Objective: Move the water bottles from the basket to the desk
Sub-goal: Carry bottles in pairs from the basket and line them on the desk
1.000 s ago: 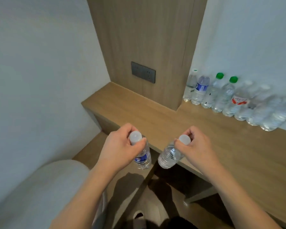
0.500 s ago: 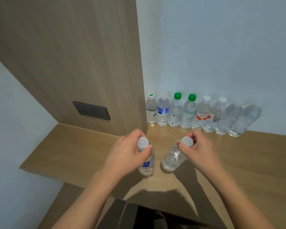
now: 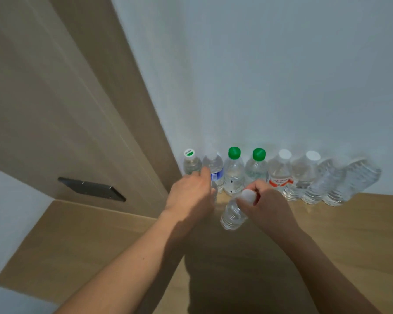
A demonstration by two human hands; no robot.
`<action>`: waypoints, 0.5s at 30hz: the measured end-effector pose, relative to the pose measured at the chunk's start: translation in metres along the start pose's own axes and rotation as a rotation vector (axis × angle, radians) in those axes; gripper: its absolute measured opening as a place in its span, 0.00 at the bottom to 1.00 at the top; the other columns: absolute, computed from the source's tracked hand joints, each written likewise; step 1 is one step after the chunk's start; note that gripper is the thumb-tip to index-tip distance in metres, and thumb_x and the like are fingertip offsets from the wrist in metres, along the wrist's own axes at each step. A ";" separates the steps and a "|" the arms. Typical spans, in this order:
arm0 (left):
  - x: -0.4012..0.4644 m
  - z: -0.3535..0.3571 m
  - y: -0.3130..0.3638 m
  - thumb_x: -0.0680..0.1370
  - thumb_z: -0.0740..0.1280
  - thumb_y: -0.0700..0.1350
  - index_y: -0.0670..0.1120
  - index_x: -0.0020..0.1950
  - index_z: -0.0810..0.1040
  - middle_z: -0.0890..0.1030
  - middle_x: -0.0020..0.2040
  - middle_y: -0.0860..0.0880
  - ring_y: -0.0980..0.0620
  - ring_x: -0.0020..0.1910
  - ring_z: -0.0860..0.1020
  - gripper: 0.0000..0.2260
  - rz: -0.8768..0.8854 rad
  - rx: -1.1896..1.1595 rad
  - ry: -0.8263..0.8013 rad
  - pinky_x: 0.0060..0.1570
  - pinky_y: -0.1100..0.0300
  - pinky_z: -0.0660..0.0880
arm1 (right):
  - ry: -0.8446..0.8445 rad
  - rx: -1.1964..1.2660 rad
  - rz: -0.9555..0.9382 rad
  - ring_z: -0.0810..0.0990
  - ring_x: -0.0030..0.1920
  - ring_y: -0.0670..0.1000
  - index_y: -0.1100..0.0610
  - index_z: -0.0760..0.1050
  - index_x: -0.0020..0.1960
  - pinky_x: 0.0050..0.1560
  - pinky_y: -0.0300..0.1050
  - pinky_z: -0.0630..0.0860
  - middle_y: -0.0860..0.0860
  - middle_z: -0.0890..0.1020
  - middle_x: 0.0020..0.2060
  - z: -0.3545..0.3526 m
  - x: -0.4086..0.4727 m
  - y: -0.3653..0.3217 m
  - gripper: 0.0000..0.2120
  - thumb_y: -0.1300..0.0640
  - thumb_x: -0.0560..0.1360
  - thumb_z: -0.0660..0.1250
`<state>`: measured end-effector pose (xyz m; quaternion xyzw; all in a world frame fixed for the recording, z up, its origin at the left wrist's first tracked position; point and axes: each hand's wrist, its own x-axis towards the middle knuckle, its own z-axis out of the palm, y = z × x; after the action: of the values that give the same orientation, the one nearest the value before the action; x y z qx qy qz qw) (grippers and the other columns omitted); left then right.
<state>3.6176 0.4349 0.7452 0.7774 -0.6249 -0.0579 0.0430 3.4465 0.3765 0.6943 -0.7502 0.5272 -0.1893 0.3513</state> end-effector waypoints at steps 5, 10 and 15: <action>0.034 0.013 -0.001 0.77 0.59 0.41 0.42 0.63 0.67 0.79 0.56 0.41 0.37 0.53 0.80 0.14 -0.145 0.149 -0.094 0.43 0.51 0.70 | -0.088 -0.004 -0.060 0.80 0.41 0.47 0.49 0.72 0.50 0.42 0.48 0.79 0.45 0.80 0.40 0.005 0.026 -0.001 0.12 0.46 0.72 0.70; 0.047 0.019 0.002 0.78 0.59 0.39 0.41 0.64 0.66 0.77 0.58 0.40 0.37 0.55 0.79 0.14 -0.178 0.170 -0.143 0.44 0.51 0.70 | -0.128 -0.031 -0.182 0.79 0.41 0.49 0.50 0.70 0.49 0.43 0.49 0.77 0.46 0.79 0.40 0.008 0.053 -0.008 0.12 0.46 0.73 0.70; 0.053 0.022 -0.015 0.79 0.57 0.37 0.42 0.66 0.65 0.75 0.58 0.40 0.38 0.55 0.79 0.16 -0.241 0.201 -0.116 0.47 0.50 0.74 | -0.195 -0.111 -0.256 0.77 0.44 0.52 0.52 0.70 0.54 0.43 0.47 0.71 0.49 0.79 0.45 0.019 0.071 -0.016 0.11 0.48 0.77 0.66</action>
<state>3.6397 0.3861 0.7195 0.8424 -0.5312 -0.0447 -0.0784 3.4955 0.3206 0.6865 -0.8444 0.4002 -0.1294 0.3318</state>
